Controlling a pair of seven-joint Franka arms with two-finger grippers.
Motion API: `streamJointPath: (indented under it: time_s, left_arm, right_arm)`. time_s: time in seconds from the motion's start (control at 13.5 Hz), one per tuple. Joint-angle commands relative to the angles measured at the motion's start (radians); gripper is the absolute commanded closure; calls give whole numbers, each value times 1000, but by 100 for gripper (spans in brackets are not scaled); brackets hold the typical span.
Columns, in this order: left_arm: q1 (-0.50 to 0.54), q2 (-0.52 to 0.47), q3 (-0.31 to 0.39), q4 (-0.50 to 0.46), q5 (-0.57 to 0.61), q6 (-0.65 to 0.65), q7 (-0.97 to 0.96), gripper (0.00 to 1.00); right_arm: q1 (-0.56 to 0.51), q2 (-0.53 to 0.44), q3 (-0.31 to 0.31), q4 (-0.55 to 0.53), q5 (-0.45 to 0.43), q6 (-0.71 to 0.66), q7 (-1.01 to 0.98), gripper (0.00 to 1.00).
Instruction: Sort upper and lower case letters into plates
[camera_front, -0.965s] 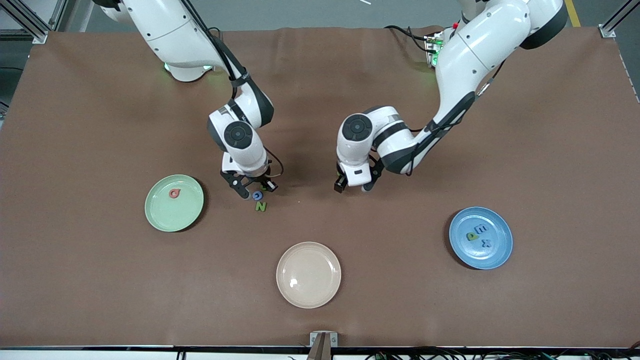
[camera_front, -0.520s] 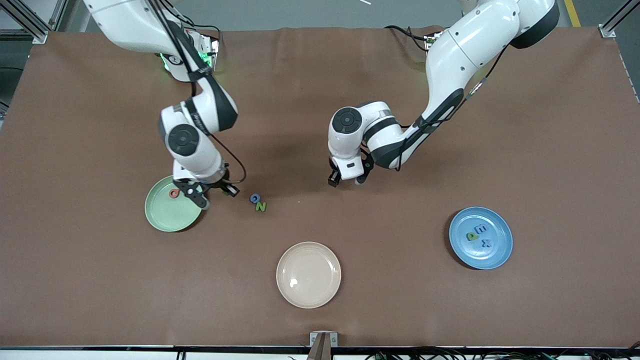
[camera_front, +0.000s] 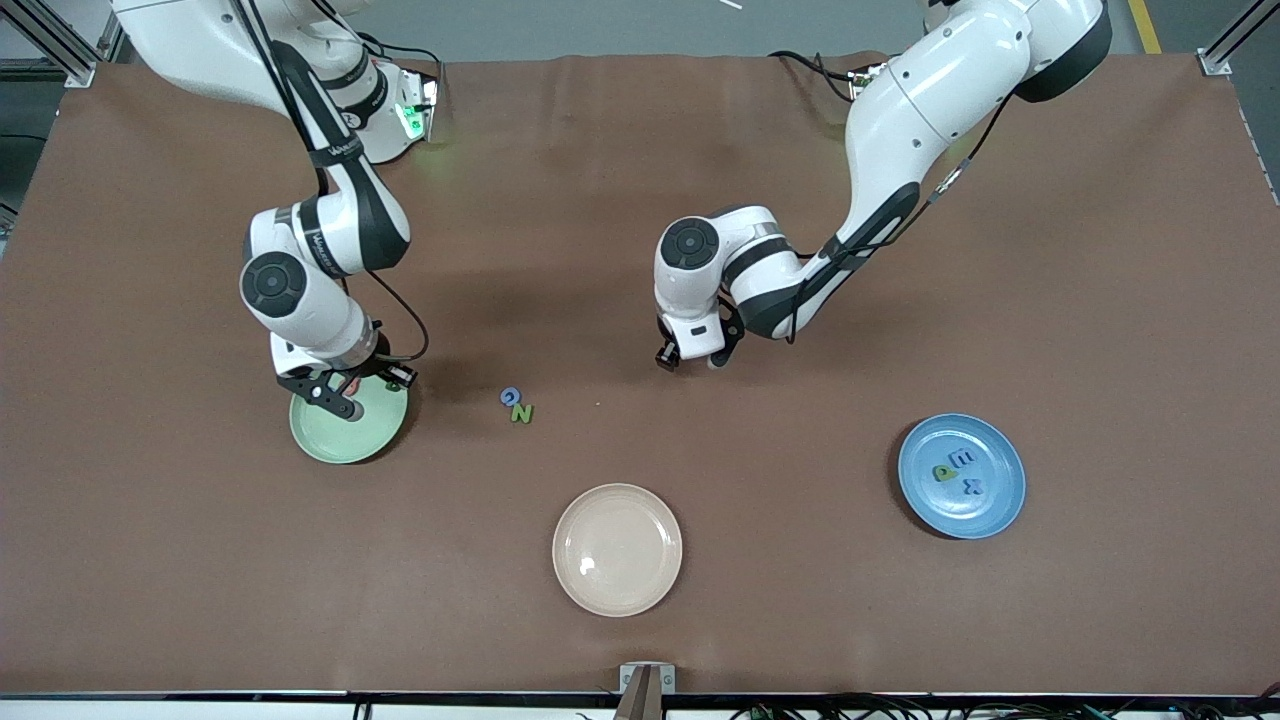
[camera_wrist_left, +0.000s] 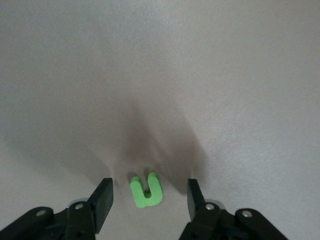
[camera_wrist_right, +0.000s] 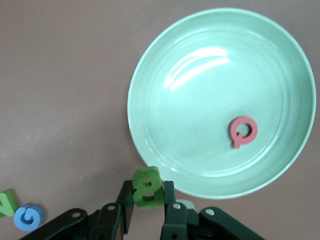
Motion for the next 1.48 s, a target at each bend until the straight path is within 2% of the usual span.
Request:
streamJointPath:
  time_s: [0.0,0.07,0.15,0.22,0.3,0.52,0.59,0.67,0.74,0.82,1.04,1.11,1.19,1.34,1.41]
  left_arm:
    - [-12,24,11,14,25,14,-11,49]
    - [-14,31,9,19,26,14,-2,53]
    - [-12,29,11,19,25,14,13,66]
    - [-11,26,11,19,25,14,30,91]
    - [-2,20,9,20,25,14,41,100]
    - [17,2,9,66,22,-1,99,100]
    - [46,-6,6,87,23,-6,111,100]
    - [63,-11,-1,106,23,-9,143,100]
    - [72,-29,-1,124,22,-27,192,100]
    - [92,-40,-1,149,22,-75,273,100]
    - [214,-87,-18,177,6,-208,551,100]
    - [269,-95,-37,177,6,-234,632,100]
    - [329,-97,-60,175,6,-272,721,100]
    - [462,-97,-110,174,6,-310,894,100]
    - [504,-95,-113,171,6,-311,957,100]
  right_arm:
    - [-58,45,15,-11,21,76,-103,100]
    - [-83,73,15,-2,20,90,-140,100]
    - [-103,104,15,10,21,108,-163,100]
    - [-112,131,15,15,21,133,-177,100]
    - [-123,160,15,26,21,156,-179,100]
    - [-120,191,17,47,23,151,-177,97]
    - [-114,193,17,47,40,150,-177,80]
    - [-114,193,17,55,44,148,-180,22]
    - [-114,190,15,64,46,138,-185,0]
    - [-118,184,15,81,46,100,-196,0]
    - [-117,153,15,245,46,-202,-190,0]
    - [-111,149,17,286,49,-262,-178,0]
    - [-107,147,18,308,52,-285,-152,0]
    - [-80,147,40,311,144,-270,-96,0]
    - [-60,150,40,314,167,-255,-73,0]
